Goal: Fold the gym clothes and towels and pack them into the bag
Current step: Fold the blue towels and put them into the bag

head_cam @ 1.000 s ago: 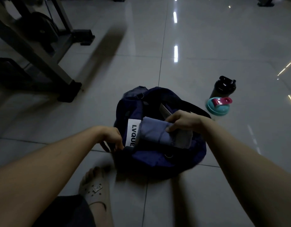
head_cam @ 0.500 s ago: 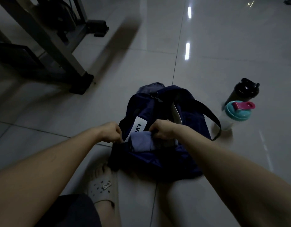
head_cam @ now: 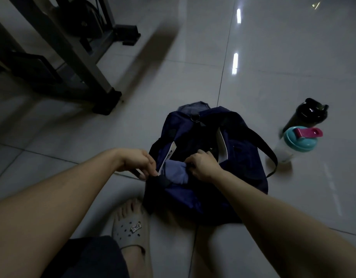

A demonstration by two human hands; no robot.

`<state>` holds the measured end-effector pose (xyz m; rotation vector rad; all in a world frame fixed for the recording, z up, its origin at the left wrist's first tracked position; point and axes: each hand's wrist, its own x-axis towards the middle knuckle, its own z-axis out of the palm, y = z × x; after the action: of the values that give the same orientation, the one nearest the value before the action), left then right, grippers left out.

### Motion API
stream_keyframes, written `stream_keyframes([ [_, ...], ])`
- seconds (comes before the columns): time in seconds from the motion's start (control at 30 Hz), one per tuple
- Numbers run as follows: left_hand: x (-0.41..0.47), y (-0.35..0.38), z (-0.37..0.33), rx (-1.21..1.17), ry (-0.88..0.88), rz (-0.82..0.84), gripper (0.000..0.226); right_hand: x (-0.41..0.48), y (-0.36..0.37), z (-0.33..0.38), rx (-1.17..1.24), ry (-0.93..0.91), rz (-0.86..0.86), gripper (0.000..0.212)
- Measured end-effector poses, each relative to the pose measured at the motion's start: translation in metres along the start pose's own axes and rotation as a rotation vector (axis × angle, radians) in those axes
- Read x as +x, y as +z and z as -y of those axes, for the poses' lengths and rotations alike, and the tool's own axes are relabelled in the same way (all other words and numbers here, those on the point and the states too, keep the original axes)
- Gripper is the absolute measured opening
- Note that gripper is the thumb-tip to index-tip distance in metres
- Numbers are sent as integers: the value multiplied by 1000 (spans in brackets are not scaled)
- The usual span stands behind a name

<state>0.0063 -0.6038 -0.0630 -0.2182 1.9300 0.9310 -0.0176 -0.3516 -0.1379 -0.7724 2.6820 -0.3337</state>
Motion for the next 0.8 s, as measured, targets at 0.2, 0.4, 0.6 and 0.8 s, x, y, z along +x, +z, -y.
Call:
stream_keyframes([
  [0.2, -8, -9, -4, 3, -3, 41, 21, -3, -2, 10, -240, 30, -176, 30],
  [0.4, -3, 4, -18, 211, -143, -68, 12, -18, -8, 13, -9, -83, -20, 18],
  [0.6, 7, 19, -35, 273, -2, -431, 33, -43, -16, 29, -64, -111, 288, 58],
  [0.8, 10, 16, -34, 165, 44, -522, 16, -51, -4, 38, 82, 29, 356, 79],
])
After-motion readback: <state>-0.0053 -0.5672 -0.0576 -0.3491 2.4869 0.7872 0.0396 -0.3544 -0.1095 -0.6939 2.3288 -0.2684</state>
